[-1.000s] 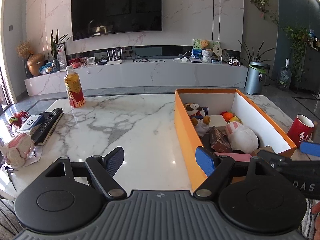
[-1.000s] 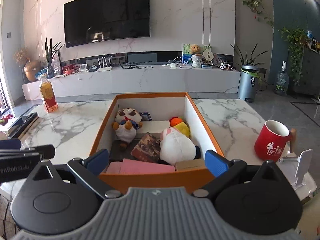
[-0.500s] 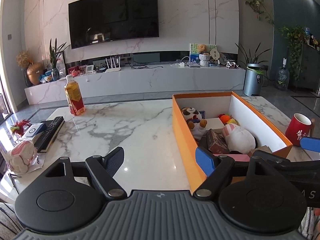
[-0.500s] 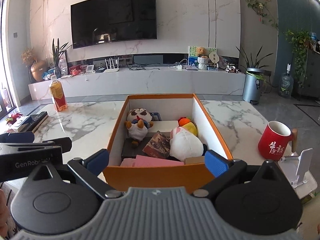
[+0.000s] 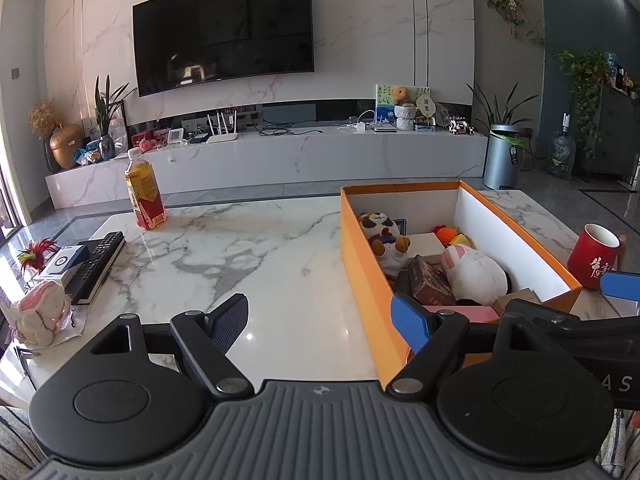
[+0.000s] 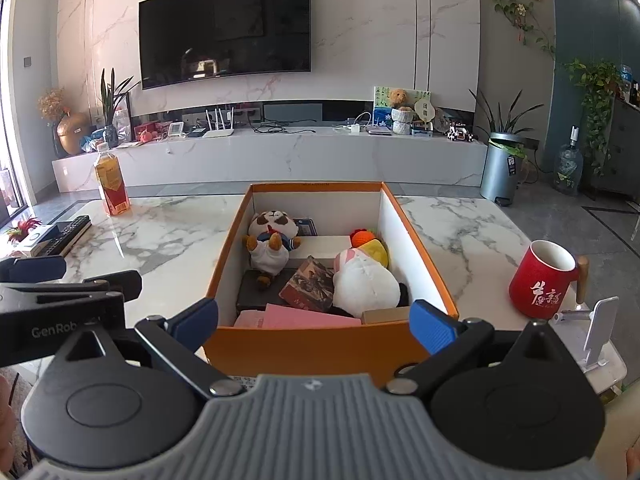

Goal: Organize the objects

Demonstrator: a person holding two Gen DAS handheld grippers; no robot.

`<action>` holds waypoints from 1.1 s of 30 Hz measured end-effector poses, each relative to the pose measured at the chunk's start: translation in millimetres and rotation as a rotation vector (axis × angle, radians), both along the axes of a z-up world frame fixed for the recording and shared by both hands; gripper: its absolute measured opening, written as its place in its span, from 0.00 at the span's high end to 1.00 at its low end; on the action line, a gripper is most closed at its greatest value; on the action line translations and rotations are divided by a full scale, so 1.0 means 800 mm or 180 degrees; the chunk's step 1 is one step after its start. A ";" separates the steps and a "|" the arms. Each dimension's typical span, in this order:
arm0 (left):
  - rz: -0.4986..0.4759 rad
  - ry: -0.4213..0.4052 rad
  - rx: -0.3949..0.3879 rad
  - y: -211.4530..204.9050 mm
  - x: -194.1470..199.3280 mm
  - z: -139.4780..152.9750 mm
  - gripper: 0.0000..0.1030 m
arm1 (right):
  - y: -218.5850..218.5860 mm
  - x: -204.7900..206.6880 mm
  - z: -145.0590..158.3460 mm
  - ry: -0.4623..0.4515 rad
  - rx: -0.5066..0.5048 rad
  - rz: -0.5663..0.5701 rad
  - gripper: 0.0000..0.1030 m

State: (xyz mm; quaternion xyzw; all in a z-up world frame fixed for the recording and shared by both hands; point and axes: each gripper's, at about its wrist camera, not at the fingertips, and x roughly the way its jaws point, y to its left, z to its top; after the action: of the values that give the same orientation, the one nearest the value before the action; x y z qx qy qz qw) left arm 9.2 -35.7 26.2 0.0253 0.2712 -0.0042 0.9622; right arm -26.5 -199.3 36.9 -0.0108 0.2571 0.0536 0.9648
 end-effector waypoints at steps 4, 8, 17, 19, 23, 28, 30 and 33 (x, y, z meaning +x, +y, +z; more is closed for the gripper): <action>0.0011 -0.0006 0.0040 -0.001 -0.001 0.000 0.10 | 0.002 0.000 -0.001 0.0013 -0.0022 0.0001 0.01; 0.0036 -0.0016 0.0026 0.000 -0.002 0.001 0.10 | 0.003 0.001 -0.003 0.0066 -0.0056 -0.0001 0.01; 0.0016 0.0025 0.0015 0.002 0.001 0.001 0.10 | 0.004 -0.001 -0.004 0.0016 -0.0064 -0.0014 0.01; 0.0004 0.0024 0.0008 0.002 0.002 0.001 0.10 | 0.002 0.000 -0.004 0.0030 -0.0040 -0.0010 0.01; -0.0015 0.0027 0.0017 0.002 0.001 0.000 0.10 | 0.001 0.001 -0.004 0.0047 -0.0026 -0.0011 0.01; -0.0041 0.0044 0.0043 0.000 0.001 -0.002 0.10 | 0.001 0.001 -0.005 0.0084 -0.0053 0.0004 0.01; -0.0046 0.0051 0.0047 0.000 0.001 -0.002 0.10 | 0.000 0.001 -0.006 0.0093 -0.0041 0.0007 0.01; -0.0065 0.0055 0.0028 0.002 0.002 -0.003 0.10 | -0.001 0.002 -0.007 0.0117 -0.0023 0.0012 0.01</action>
State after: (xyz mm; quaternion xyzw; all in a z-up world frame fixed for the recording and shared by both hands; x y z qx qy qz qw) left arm 10.4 -34.3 24.0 0.0323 0.2793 -0.0129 0.9596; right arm -24.9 -200.4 31.1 -0.0137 0.2750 0.0546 0.9598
